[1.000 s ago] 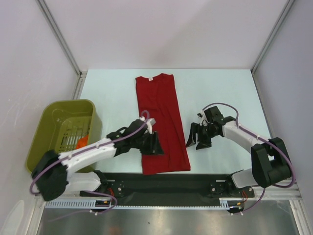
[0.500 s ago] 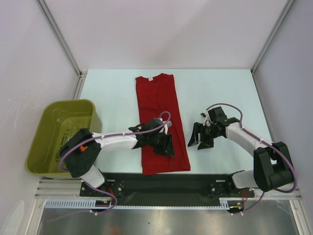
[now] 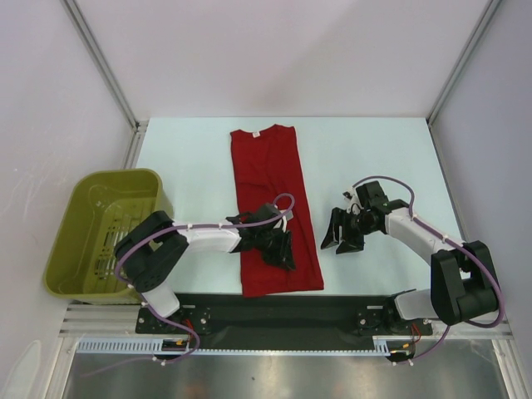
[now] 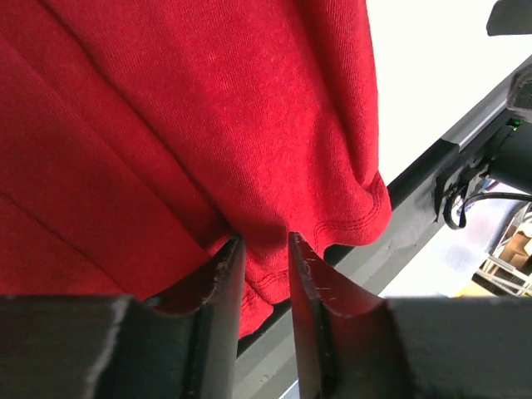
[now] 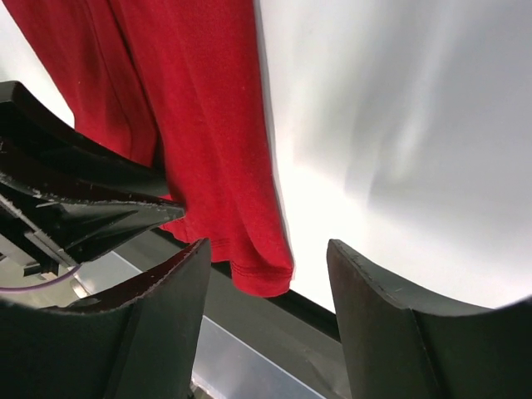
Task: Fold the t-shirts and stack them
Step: Fold the tshirt
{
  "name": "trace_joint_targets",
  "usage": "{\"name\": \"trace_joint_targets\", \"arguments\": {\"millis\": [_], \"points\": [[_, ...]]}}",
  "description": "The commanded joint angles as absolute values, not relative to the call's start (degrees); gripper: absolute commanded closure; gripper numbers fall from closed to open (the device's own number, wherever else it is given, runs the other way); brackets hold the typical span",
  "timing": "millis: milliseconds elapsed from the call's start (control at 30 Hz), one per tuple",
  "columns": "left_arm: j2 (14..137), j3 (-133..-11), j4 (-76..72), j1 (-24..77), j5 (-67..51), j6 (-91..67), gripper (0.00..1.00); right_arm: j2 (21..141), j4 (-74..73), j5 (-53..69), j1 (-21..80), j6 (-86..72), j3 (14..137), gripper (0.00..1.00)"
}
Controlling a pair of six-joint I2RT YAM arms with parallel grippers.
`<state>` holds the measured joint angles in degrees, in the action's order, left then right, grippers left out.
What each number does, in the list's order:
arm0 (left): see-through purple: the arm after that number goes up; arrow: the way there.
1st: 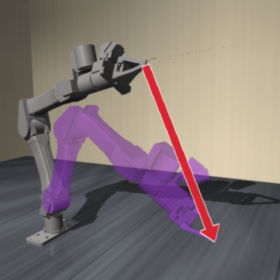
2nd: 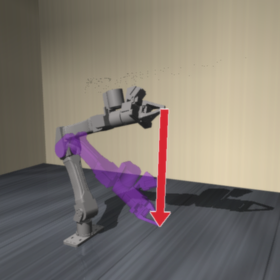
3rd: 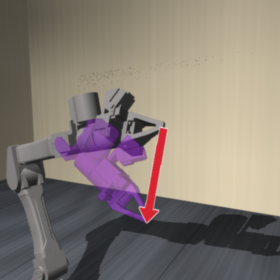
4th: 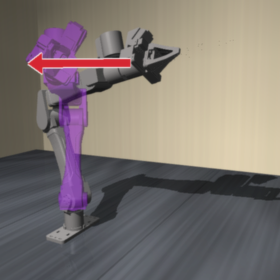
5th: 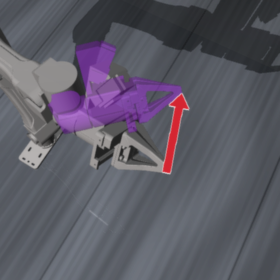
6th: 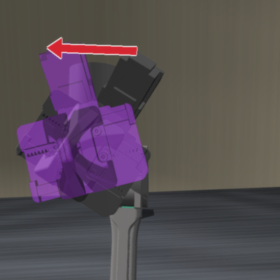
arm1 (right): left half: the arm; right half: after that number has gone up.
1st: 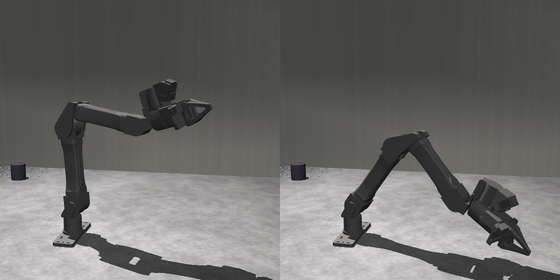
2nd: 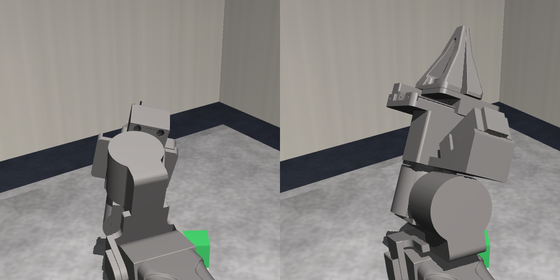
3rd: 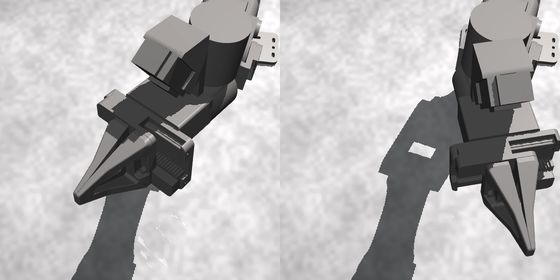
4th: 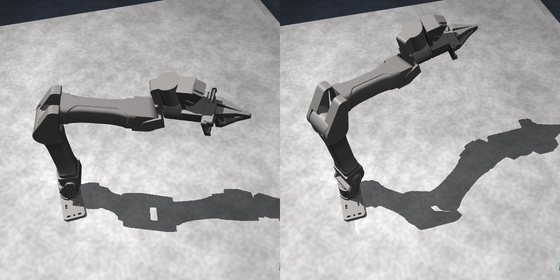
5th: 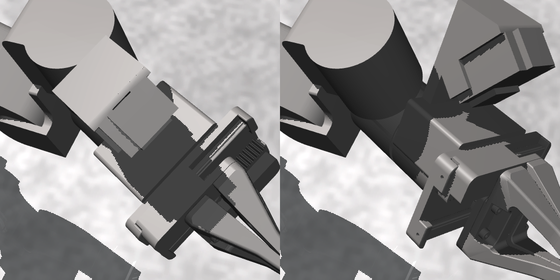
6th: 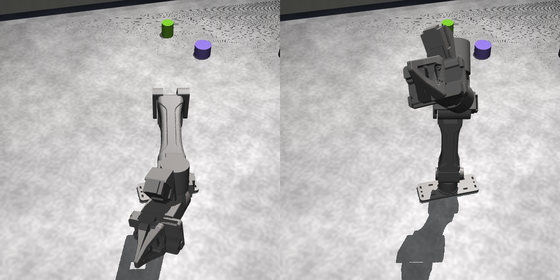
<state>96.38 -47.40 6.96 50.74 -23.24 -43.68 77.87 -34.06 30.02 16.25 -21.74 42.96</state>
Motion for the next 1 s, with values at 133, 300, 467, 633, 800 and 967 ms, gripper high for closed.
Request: {"name": "trace_joint_targets", "arguments": {"millis": [133,300,467,633,800,967], "points": [[97.29,-48.95,4.92,50.98,-24.52,-43.68,0.89,77.08,-33.84,31.90,15.91,-20.57,42.45,0.37],[94.41,-47.90,8.51,50.98,-23.82,-45.35,1.00,76.99,-33.58,32.08,16.08,-20.57,42.36,0.37],[91.58,-45.88,9.66,50.98,-23.91,-46.94,1.00,78.48,-32.87,32.25,17.14,-20.65,42.01,0.38],[88.86,-45.27,12.65,50.98,-21.80,-46.06,1.00,79.36,-31.91,32.26,18.19,-21.27,41.66,0.40],[90.17,-45.00,12.84,50.98,-21.97,-46.05,1.00,79.89,-30.94,32.26,19.68,-22.50,41.75,0.40],[93.07,-43.77,10.90,50.98,-23.12,-46.58,0.99,80.07,-31.11,31.64,21.09,-23.20,42.19,0.40]]}}
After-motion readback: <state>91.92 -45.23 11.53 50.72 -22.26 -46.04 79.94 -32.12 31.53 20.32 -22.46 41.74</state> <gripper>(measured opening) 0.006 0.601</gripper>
